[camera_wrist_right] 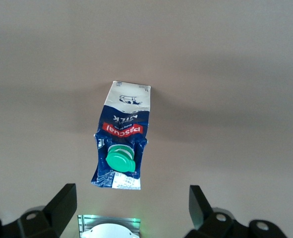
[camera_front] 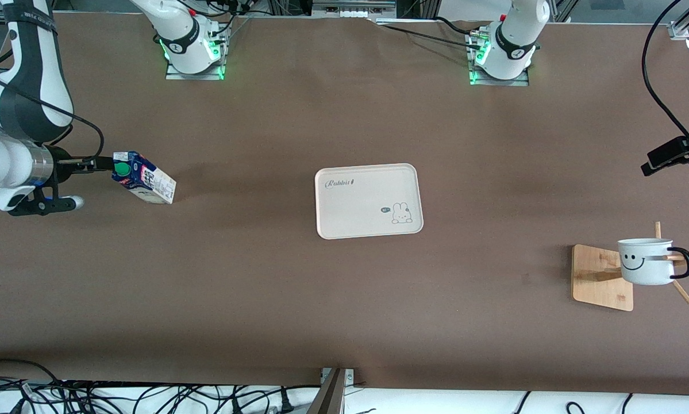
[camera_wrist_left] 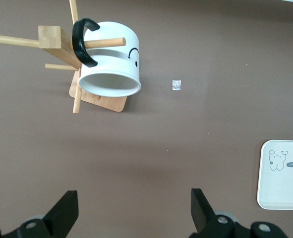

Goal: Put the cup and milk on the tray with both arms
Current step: 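Close the right gripper on the milk carton's green cap end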

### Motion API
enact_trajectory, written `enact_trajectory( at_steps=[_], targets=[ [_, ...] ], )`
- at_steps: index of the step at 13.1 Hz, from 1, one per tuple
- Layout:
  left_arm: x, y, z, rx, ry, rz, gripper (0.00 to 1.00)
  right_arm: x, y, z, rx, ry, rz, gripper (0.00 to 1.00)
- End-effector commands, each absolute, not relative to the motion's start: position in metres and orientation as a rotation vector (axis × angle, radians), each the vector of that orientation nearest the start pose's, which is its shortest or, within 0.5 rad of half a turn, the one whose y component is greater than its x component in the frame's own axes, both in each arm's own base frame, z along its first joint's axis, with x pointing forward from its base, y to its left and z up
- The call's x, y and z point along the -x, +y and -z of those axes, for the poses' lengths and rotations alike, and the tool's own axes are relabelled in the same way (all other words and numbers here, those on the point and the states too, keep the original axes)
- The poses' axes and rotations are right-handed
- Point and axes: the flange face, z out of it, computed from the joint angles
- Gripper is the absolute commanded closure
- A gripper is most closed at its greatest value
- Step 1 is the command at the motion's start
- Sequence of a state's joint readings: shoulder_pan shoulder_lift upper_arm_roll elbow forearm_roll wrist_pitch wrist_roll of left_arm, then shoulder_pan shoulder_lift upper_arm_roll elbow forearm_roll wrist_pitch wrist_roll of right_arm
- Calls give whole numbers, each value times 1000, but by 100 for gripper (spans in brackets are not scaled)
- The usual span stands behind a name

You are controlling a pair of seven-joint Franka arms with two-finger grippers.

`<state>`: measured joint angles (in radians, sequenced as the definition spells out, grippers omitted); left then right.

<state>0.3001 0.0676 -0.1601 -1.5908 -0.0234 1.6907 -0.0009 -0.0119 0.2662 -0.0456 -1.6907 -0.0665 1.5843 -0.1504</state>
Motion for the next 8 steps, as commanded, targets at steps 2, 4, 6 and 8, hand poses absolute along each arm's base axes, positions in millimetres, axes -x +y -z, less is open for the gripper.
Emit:
enact_trajectory(
  at_steps=[2,4,6,8],
  targets=[
    [-583,83,-593,3189,-219,70,0,-576,-39,-390,3104,-139,-577,0],
    [-583,83,-594,3189,-219,75,0,-573,-37,-380,3091,-133,-574,0],
    [-583,83,-593,3189,-219,73,0,-569,-36,-370,3076,-122,-587,0],
    [-583,83,-593,3189,-219,73,0,-563,-35,-358,3078,-95,-597,0]
  ],
)
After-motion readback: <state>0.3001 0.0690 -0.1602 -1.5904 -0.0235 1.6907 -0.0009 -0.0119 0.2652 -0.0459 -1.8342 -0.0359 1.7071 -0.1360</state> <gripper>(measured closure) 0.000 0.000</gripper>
